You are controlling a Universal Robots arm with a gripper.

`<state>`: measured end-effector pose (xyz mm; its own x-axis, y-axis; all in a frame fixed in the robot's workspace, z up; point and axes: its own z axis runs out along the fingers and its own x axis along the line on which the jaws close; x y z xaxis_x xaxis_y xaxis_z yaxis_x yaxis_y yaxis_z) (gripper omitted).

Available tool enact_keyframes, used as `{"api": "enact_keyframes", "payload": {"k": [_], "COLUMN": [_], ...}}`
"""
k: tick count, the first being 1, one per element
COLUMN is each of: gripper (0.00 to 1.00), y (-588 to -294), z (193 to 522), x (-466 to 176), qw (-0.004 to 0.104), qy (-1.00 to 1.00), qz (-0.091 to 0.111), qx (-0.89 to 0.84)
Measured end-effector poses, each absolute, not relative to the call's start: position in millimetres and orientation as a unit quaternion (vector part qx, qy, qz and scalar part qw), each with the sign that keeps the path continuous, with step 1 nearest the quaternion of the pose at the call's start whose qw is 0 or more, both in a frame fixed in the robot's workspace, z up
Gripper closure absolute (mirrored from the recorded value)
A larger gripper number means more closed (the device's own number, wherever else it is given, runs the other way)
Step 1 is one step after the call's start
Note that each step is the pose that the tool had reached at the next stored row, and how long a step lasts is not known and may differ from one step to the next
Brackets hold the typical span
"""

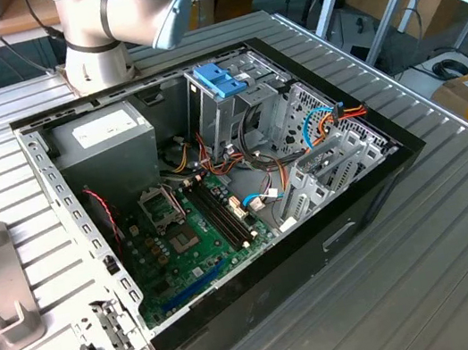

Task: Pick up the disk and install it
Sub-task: 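Reach for the disk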

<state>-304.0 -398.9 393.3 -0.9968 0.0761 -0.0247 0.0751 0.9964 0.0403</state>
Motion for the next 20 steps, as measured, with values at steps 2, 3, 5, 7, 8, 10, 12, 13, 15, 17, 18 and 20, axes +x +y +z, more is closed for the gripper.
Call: {"api": "enact_keyframes", "payload": {"k": [2, 3, 5, 7, 8, 10, 12, 13, 15, 17, 18, 20], "gripper": [0.9, 0.9, 0.9, 0.9, 0.9, 0.9, 0.9, 0.9, 0.9, 0.9, 0.9, 0.9], "y": [-399, -399, -399, -399, -399, -399, -399, -399, -399, -399, -399, -399], "z": [393, 393, 393, 393, 393, 393, 393, 393, 393, 393, 393, 393], "x": [-305, -306, -306, -307, -308, -309, -311, -311, -313, -314, -314, -315], "qw": [0.013, 0.013, 0.013, 0.013, 0.013, 0.013, 0.013, 0.013, 0.013, 0.013, 0.013, 0.013], "qy": [0.999, 0.999, 0.999, 0.999, 0.999, 0.999, 0.999, 0.999, 0.999, 0.999, 0.999, 0.999], "qz": [0.02, 0.02, 0.02, 0.02, 0.02, 0.02, 0.02, 0.02, 0.02, 0.02, 0.02, 0.02], "qx": [0.038, 0.038, 0.038, 0.038, 0.038, 0.038, 0.038, 0.038, 0.038, 0.038, 0.038, 0.038]}}
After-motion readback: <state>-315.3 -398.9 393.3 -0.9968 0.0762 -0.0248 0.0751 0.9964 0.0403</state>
